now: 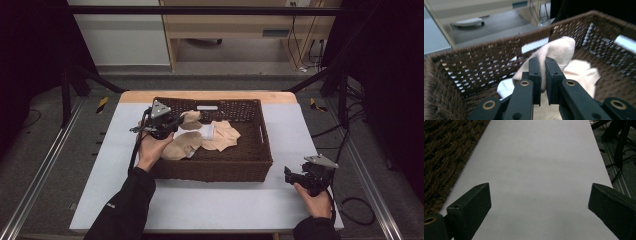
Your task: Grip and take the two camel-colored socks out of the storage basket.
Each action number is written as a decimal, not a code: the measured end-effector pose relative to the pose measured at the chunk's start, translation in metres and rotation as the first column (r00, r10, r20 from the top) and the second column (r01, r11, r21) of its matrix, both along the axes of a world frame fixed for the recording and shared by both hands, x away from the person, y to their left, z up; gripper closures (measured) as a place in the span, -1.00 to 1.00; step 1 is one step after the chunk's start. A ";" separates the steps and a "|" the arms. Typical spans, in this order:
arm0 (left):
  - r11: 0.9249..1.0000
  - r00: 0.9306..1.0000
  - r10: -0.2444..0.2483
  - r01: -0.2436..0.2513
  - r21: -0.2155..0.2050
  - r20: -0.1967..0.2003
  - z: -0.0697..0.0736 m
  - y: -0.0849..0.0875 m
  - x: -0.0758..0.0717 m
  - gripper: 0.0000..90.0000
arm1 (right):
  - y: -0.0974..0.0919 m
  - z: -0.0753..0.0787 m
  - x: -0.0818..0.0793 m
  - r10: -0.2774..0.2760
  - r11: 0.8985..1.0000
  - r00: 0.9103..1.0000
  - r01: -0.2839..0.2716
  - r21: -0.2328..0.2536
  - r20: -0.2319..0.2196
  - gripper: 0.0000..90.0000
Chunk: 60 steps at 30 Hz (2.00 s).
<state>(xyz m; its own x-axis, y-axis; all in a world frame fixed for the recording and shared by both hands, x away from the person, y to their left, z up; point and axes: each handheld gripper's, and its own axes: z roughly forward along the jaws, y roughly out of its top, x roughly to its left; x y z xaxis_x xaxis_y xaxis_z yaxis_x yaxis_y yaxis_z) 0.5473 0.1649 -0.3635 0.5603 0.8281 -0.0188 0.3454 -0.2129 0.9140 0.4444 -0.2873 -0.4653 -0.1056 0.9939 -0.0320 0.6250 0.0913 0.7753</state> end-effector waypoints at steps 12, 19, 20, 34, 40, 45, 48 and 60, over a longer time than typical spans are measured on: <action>0.996 0.996 -0.029 0.035 -0.077 0.079 0.036 0.002 -0.029 0.86 | -0.001 0.001 -0.001 -0.004 1.000 1.000 0.004 0.001 0.002 -0.89; 0.991 0.991 -0.065 0.078 -0.111 0.115 0.051 0.006 -0.053 0.86 | -0.001 0.001 -0.001 -0.008 1.000 1.000 0.008 0.003 0.001 -0.89; 0.989 0.989 -0.073 0.089 -0.120 0.130 0.055 0.007 -0.061 0.86 | -0.001 0.001 -0.001 -0.008 1.000 1.000 0.008 0.005 0.001 -0.89; 0.972 0.973 -0.132 0.165 -0.166 0.191 0.071 0.022 -0.113 0.86 | -0.001 0.002 -0.003 -0.009 1.000 1.000 0.009 0.008 0.007 -0.89; 0.968 0.967 -0.157 0.190 -0.162 0.200 0.070 0.029 -0.133 0.86 | -0.001 0.002 -0.003 -0.009 1.000 1.000 0.009 0.008 0.008 -0.89; 0.964 0.962 -0.170 0.207 -0.169 0.212 0.064 0.037 -0.149 0.86 | 0.000 0.002 -0.004 -0.008 1.000 1.000 0.008 0.004 0.008 -0.89; 0.964 0.963 -0.176 0.211 -0.163 0.206 0.058 0.040 -0.157 0.86 | 0.000 0.003 -0.004 -0.008 1.000 1.000 0.008 0.005 0.010 -0.89; 0.951 0.952 -0.253 0.278 -0.138 0.170 0.033 0.038 -0.189 0.86 | 0.000 0.003 -0.005 -0.004 1.000 1.000 0.004 0.003 0.010 -0.89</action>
